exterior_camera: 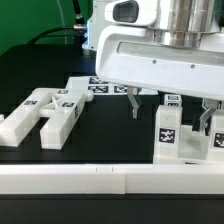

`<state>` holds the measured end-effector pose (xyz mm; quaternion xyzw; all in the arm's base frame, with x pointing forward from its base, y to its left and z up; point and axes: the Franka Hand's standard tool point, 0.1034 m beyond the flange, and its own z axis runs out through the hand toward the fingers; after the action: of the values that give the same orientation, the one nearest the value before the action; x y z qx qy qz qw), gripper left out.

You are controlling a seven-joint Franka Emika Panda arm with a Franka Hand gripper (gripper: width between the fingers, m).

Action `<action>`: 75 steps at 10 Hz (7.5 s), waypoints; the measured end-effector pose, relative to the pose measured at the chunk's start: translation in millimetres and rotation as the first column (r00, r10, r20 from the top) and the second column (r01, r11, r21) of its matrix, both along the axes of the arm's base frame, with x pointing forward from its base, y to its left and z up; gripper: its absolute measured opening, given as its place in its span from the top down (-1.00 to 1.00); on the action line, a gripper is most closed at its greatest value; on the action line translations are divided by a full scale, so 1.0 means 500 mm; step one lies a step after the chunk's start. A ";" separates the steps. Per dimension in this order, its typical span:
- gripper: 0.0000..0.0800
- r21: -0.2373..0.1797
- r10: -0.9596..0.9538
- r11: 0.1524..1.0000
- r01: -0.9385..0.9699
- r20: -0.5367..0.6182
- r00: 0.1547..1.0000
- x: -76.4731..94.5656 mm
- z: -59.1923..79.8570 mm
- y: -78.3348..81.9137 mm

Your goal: Assemble chair

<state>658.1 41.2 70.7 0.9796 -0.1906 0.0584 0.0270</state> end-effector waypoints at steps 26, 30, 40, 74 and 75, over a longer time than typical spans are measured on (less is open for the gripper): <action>0.59 -0.042 0.234 0.971 -0.235 -0.019 0.972 -0.067 -0.127 -0.004; 0.89 -0.049 0.229 0.972 -0.229 -0.011 0.973 -0.062 -0.116 -0.016; 0.91 0.025 0.269 0.963 -0.270 -0.213 0.939 -0.096 -0.024 -0.042; -0.62 0.231 0.416 0.909 -0.346 -0.535 0.736 -0.099 0.042 -0.167; -0.62 0.204 0.418 0.908 -0.365 -0.480 0.771 -0.089 0.042 -0.169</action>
Offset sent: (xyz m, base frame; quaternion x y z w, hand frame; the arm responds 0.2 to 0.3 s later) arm -0.0260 -0.0054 -0.0031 0.0080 0.0048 -0.0175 0.9998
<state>613.8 -43.0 91.5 0.9771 0.0290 -0.2100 0.0153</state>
